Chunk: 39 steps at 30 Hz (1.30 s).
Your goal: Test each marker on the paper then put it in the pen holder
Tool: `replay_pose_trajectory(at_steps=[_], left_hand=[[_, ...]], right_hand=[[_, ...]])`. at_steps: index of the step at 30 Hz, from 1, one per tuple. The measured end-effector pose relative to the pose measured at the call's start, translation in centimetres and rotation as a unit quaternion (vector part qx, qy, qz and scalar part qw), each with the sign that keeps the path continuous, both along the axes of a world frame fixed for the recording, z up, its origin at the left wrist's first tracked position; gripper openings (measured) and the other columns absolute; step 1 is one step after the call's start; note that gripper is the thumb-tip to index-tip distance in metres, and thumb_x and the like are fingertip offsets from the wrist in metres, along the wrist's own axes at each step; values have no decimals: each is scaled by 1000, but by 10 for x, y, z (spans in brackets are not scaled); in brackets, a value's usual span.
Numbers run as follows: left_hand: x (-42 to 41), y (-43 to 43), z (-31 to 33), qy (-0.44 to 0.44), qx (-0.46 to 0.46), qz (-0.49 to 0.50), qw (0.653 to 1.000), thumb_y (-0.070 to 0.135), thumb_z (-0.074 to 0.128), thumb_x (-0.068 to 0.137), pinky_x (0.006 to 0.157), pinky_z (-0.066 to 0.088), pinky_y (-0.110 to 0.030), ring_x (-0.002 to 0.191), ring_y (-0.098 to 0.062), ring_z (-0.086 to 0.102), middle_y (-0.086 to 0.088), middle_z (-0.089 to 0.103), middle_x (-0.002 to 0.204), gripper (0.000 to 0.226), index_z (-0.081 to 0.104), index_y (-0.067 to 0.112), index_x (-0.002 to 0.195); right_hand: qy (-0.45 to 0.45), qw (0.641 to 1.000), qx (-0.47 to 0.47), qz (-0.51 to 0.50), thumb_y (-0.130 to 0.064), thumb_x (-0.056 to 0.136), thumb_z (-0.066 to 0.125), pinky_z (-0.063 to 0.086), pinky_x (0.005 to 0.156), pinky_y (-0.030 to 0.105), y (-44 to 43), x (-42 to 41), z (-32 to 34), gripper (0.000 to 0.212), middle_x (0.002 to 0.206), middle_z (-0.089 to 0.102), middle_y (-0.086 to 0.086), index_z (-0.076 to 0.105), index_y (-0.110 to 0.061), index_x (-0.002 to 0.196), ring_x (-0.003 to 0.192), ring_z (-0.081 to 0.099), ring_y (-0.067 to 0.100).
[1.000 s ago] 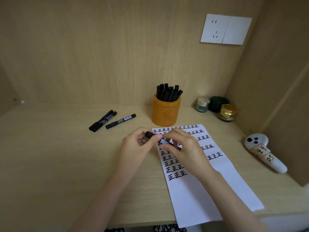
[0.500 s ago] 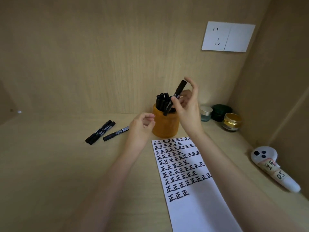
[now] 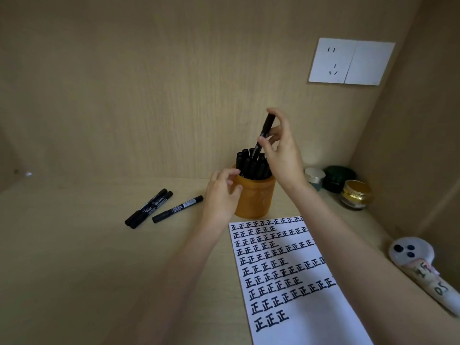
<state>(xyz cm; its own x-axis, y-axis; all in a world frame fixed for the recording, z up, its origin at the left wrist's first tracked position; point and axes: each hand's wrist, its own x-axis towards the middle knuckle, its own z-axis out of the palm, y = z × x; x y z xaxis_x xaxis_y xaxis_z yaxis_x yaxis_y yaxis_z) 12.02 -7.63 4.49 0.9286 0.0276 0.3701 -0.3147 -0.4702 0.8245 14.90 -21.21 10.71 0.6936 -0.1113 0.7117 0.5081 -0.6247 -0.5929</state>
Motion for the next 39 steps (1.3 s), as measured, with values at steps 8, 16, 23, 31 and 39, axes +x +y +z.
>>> replay_pose_trajectory(at_steps=[8, 16, 23, 31, 39], left_hand=[[5, 0, -1, -8, -5, -5, 1000, 13, 57, 91, 83, 42, -18, 102, -7, 51, 1, 49, 125, 32, 55, 20, 122], [3, 2, -3, -12, -17, -11, 1000, 12, 55, 92, 86, 42, -18, 99, -6, 53, 2, 49, 125, 31, 55, 20, 121], [0, 40, -21, -18, 43, 49, 998, 8, 54, 92, 91, 41, -22, 104, -8, 50, 2, 51, 123, 30, 57, 16, 121], [3, 100, -58, 40, 245, 144, 958, 6, 53, 90, 100, 34, -36, 122, -27, 43, -11, 50, 131, 40, 51, 9, 130], [-8, 107, -70, 53, 254, 128, 957, 10, 60, 88, 91, 42, -36, 107, -28, 51, -13, 59, 110, 25, 63, 8, 113]], right_hand=[[79, 995, -17, 52, -27, 100, 48, 46, 96, 35, -6, 10, -18, 28, 118, 64, -8, 63, -19, 122, 110, 55, 12], [120, 986, -110, -17, -38, 99, 45, 14, 96, 27, -9, 5, -35, 32, 131, 56, -2, 68, -28, 119, 125, 27, 20], [87, 995, -29, -26, -32, 99, 48, 15, 105, 28, -7, -23, -36, 32, 131, 50, -9, 57, -27, 129, 126, 23, 12], [56, 998, -9, 10, -25, 98, 50, 23, 99, 19, 3, -73, -65, 20, 120, 56, -12, 64, -29, 112, 112, 30, 2], [97, 995, -4, 28, -20, 97, 54, 17, 95, 4, 8, -101, -84, 18, 113, 56, -23, 67, -30, 102, 117, 28, -7]])
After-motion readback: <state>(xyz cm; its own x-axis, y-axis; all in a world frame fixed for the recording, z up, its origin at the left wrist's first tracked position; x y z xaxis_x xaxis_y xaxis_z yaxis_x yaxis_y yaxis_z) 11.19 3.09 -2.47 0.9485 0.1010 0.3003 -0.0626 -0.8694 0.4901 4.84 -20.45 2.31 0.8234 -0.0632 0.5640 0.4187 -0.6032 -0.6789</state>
